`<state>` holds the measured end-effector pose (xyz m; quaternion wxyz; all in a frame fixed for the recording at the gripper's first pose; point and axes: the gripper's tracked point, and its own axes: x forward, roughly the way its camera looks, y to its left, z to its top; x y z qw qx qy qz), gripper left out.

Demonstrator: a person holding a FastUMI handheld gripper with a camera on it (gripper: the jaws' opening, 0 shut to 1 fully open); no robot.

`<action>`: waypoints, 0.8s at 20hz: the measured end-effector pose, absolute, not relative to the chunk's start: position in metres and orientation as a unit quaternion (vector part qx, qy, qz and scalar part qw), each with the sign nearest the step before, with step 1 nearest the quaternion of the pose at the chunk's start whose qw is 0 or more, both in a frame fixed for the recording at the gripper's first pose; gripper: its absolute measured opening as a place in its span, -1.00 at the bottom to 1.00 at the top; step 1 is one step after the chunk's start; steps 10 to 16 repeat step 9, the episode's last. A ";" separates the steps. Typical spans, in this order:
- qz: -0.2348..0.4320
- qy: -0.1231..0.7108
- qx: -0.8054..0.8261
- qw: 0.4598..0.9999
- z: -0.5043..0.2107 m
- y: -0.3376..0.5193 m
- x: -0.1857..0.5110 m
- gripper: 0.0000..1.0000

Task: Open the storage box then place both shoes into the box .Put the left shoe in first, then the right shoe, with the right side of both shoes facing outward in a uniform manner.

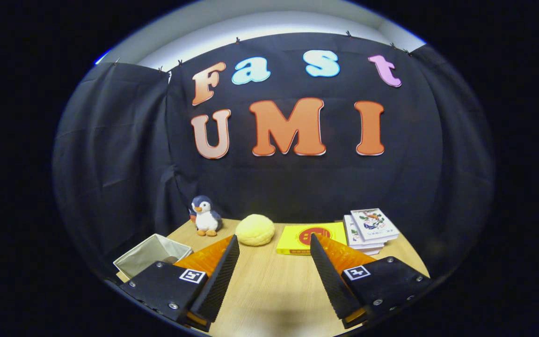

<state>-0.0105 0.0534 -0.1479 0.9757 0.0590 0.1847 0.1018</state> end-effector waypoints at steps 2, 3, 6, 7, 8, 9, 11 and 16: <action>0.101 0.165 0.056 0.979 -0.141 0.038 -0.008 0.84; 0.099 0.158 0.055 0.981 -0.138 0.030 -0.007 0.84; 0.100 0.141 0.060 0.983 -0.129 0.013 -0.004 0.86; 0.103 0.134 0.062 0.984 -0.125 0.010 -0.003 0.86; 0.104 0.127 0.063 0.984 -0.123 0.006 -0.002 0.87; 0.107 0.120 0.061 0.985 -0.120 0.001 -0.001 0.87; 0.107 0.120 0.061 0.985 -0.120 0.001 -0.001 0.87; 0.107 0.120 0.061 0.985 -0.120 0.001 -0.001 0.87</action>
